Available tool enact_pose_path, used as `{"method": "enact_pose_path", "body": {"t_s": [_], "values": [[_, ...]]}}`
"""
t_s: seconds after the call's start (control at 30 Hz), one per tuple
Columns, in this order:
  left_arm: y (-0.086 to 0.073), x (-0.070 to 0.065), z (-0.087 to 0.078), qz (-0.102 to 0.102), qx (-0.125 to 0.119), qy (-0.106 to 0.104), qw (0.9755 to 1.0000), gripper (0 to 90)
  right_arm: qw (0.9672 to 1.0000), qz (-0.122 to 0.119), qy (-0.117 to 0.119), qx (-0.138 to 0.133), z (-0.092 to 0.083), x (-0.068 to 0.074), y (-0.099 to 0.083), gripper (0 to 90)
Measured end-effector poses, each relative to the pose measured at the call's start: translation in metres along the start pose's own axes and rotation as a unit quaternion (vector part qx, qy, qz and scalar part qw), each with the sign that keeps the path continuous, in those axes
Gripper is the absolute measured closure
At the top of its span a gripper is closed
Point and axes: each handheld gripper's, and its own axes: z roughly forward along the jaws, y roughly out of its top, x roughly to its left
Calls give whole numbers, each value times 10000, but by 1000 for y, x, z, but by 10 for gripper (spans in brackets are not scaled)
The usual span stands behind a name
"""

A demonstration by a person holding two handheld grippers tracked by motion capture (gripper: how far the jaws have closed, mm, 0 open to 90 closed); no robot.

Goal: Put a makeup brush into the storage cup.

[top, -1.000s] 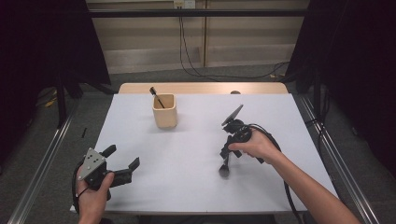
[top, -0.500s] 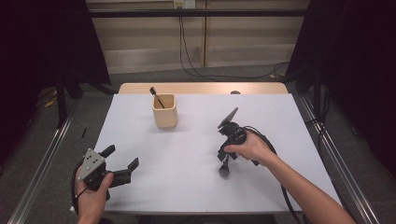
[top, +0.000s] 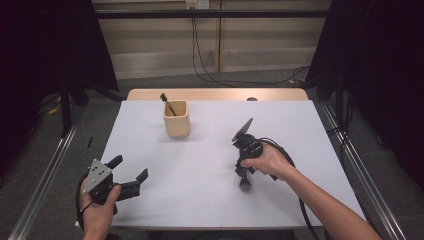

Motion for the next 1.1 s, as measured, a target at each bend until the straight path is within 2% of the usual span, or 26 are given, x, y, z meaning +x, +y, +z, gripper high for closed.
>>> {"method": "enact_pose_path", "body": {"t_s": [0.1, 0.33, 0.4, 0.47, 0.5, 0.67, 0.9, 1.1], "values": [[0, 0, 0, 22, 7, -10, 10000, 27, 10000, 42, -46, 7, 0, -1, 0, 577], [0, 1, -1, 16, -33, 5, 10000, 27, 9998, -45, -158, 63, 0, 0, -1, 637], [0, 1, -2, -28, -31, -31, 10000, 27, 9998, -60, -191, 13, 0, -1, -2, 661], [0, 1, -2, 12, -23, 6, 10000, 27, 9996, -137, -266, -19, 0, 0, -3, 700], [0, 2, -2, -41, -29, -18, 10000, 27, 9995, -148, -282, -49, 0, 0, -4, 710], [0, 3, -1, -44, -36, 25, 10000, 27, 9997, -154, -183, -70, -1, -4, -4, 716], [0, 2, -1, 7, 5, 22, 10000, 27, 9995, -125, 20, -295, -2, -9, -9, 717], [0, 3, 0, 8, 8, 18, 10000, 27, 9993, -112, 74, -363, -7, -11, -11, 718]]}}
